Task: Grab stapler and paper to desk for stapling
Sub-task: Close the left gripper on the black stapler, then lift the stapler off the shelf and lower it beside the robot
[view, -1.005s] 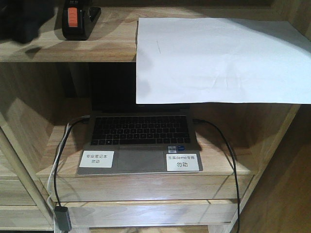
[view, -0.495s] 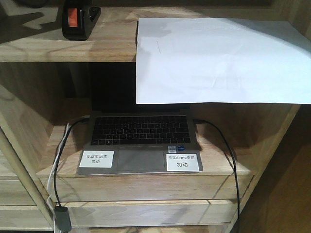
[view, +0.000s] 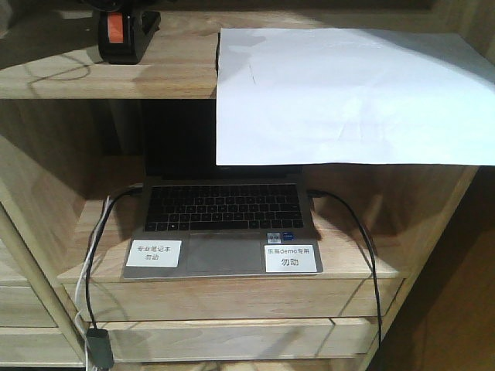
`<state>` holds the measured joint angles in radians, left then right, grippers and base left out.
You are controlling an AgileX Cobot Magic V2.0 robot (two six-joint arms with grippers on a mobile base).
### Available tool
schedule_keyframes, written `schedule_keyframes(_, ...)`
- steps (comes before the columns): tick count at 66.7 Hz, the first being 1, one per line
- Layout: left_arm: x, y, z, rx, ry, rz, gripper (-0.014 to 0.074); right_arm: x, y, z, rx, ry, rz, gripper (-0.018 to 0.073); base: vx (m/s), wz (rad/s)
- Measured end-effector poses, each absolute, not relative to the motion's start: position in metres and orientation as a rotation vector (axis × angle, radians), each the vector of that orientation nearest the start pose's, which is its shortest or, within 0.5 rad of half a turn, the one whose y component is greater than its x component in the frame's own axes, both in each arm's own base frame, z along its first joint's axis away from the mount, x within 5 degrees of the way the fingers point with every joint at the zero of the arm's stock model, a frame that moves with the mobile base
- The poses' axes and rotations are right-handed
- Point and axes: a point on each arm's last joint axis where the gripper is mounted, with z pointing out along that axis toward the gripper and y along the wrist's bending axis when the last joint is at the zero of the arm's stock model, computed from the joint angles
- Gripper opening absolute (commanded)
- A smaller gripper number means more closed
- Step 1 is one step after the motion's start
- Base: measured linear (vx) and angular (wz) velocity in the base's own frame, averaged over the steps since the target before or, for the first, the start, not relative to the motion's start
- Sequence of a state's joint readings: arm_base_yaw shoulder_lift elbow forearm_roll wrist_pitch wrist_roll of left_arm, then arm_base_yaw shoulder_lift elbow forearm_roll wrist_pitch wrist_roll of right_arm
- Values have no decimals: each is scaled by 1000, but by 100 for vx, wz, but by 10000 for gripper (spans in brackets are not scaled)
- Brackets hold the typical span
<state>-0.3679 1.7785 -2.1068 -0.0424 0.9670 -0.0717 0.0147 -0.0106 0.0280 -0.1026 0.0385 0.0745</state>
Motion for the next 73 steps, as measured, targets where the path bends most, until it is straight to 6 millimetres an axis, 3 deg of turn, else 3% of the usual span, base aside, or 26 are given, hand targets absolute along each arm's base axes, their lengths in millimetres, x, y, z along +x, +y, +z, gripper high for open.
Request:
schedule_keyframes(7, 369, -146, 464, 312, 2143, -306, 365, 57, 0, 201, -30, 1539, -14, -9, 0, 0)
schedule_keyframes(22, 365, -144, 471, 325, 2165, -295, -11, 57, 0, 201, -30, 1538, -14, -9, 0, 0)
schedule_keyframes(50, 342, -136, 503, 340, 2123, -302, -8, 57, 0, 201, -30, 1538, -14, -9, 0, 0)
schedule_keyframes(73, 276, -137, 543, 540, 2033, -331, -7, 57, 0, 201, -30, 1538, -14, -9, 0, 0)
